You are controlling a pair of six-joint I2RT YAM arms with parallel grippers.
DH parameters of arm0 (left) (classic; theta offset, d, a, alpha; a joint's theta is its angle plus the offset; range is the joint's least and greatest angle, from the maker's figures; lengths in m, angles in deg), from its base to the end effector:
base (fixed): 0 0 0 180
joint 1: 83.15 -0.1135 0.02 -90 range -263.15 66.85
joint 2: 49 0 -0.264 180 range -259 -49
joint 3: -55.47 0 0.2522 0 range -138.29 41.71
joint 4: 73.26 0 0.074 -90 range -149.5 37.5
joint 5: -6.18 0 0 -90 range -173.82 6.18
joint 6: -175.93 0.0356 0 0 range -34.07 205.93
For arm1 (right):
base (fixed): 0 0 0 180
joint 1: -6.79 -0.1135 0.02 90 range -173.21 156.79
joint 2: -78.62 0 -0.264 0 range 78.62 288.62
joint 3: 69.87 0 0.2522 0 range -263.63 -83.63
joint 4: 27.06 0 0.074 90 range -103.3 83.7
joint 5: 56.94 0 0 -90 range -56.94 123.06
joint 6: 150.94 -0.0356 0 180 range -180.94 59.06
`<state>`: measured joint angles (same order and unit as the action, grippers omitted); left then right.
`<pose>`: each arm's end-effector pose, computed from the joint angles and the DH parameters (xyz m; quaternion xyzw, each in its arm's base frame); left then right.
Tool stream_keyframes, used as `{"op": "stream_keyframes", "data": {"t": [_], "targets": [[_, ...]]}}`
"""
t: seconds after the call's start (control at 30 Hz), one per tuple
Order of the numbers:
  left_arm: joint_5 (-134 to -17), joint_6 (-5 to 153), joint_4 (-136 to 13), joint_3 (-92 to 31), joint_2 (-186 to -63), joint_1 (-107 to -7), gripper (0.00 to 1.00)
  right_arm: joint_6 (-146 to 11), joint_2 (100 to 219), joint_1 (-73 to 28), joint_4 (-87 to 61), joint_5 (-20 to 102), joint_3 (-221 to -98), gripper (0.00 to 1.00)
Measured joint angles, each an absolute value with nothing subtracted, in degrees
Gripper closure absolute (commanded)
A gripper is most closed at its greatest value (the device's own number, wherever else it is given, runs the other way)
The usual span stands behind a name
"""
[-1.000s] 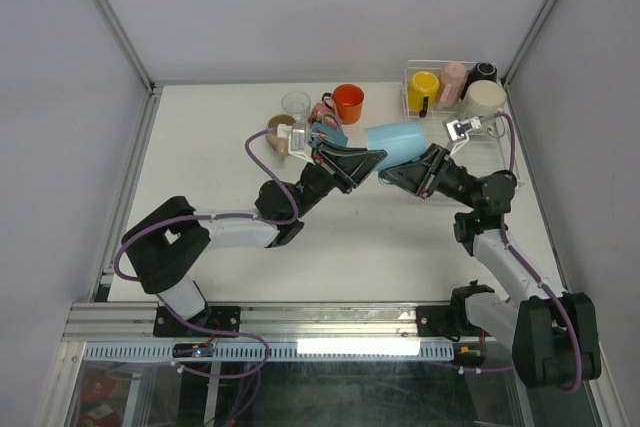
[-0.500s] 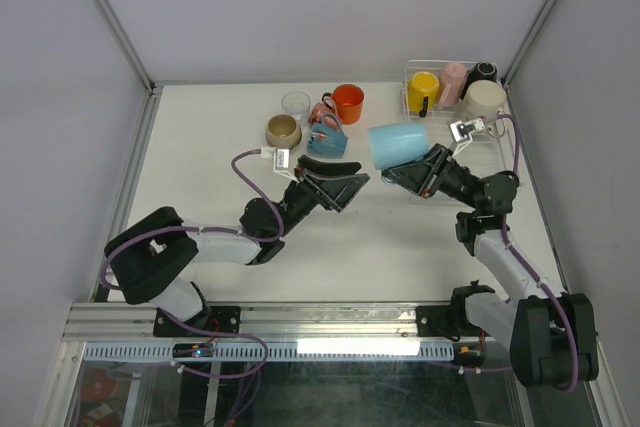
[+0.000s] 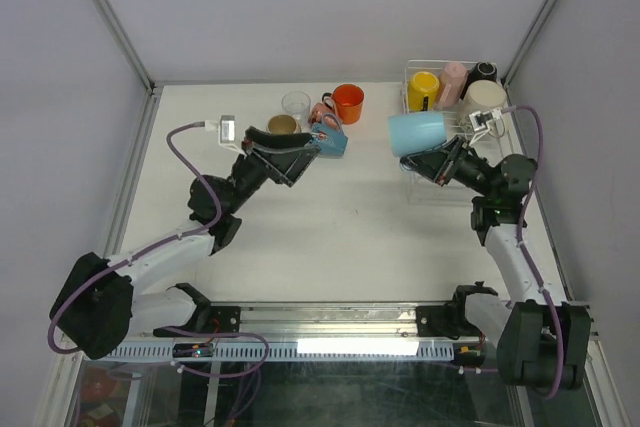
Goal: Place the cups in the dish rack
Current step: Turn the cup upside down in the dish rack.
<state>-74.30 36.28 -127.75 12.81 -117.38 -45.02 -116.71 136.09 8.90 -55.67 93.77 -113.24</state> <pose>0.1895 -0.1563 0.3020 0.0201 0.5121 -0.6250 0.5888 0.2121 0.0233 0.2975 -0.0941 0.6556 0.5840 0.4693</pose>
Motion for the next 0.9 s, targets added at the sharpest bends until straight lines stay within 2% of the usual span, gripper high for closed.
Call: {"op": "stream_keyframes", "data": {"t": [0.23, 0.43, 0.67, 0.9], "targets": [[-60.3, 43.1, -97.2, -1.1, -114.4, -57.9, 0.01, -115.4, 135.2, 15.0, -34.8, 93.5, -121.2, 1.00], [-60.0, 59.8, -72.4, -9.1, -114.3, -63.0, 0.01, -85.5, 135.2, 16.6, -18.6, 85.4, -127.5, 1.00], [-67.0, 72.2, -59.8, -8.9, -112.2, -63.0, 0.01, -67.6, 141.2, 16.7, -7.1, 75.1, -136.7, 1.00], [-72.4, 76.7, -57.0, -7.6, -106.8, -63.0, 0.01, -56.9, 152.1, 14.4, 2.4, 63.5, -145.4, 1.00]]}}
